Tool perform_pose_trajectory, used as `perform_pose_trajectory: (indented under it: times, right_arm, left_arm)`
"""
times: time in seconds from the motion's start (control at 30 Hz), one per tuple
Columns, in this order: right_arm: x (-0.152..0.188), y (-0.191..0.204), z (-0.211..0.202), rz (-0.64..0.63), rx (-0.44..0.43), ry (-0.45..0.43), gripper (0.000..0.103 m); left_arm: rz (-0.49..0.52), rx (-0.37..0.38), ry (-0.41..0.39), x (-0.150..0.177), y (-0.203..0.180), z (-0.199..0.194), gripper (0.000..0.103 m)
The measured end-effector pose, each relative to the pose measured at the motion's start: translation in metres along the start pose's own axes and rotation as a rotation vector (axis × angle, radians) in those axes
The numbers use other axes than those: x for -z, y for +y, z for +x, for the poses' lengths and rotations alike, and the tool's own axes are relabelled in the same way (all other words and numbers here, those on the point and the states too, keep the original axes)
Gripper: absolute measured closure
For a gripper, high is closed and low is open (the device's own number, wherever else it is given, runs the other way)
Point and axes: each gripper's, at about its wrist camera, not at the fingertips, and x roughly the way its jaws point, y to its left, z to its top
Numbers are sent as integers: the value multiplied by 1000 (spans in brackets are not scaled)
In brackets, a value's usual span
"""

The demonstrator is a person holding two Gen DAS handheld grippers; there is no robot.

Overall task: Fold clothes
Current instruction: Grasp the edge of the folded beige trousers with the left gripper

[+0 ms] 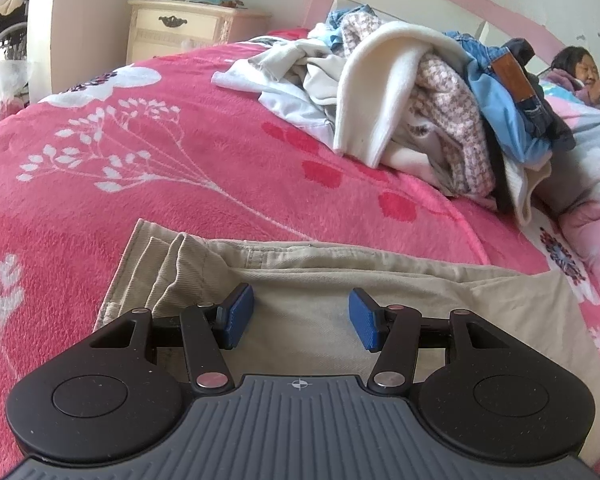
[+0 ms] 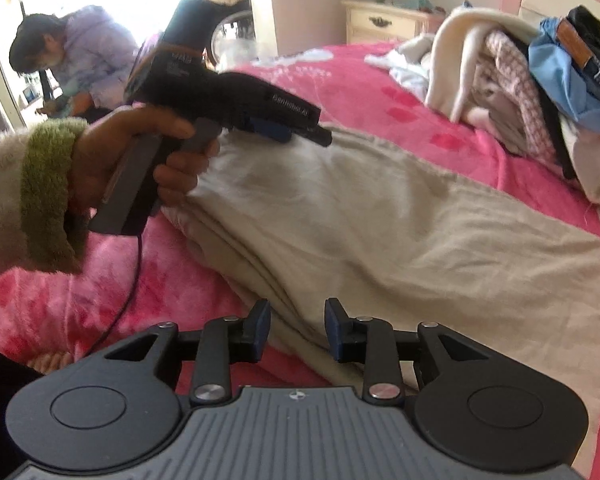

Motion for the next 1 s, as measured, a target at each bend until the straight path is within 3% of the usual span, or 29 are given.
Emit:
perform_pose_trajectory:
  times: [0.17, 0.33, 0.47, 0.6, 0.7, 1.0]
  right_arm:
    - [-11, -15, -7, 34, 42, -72, 71]
    - [-19, -43, -3, 127, 96, -88, 71]
    - [-19, -61, 1, 183, 102, -70, 71]
    - [-12, -73, 10, 223, 109, -32, 71]
    - [-7, -79, 15, 254, 115, -1, 71]
    - [-10, -75, 18, 241, 105, 3, 71]
  left_arm:
    - [-75, -7, -36, -6, 15, -26, 47]
    - [-162, 5, -98, -8, 53, -72, 41]
    - [-209, 24, -65, -6, 91, -87, 37]
    - [-209, 100, 56, 4, 109, -78, 36]
    - [-174, 172, 103, 10, 105, -72, 36]
    - [-190, 189, 104, 6, 106, -31, 36]
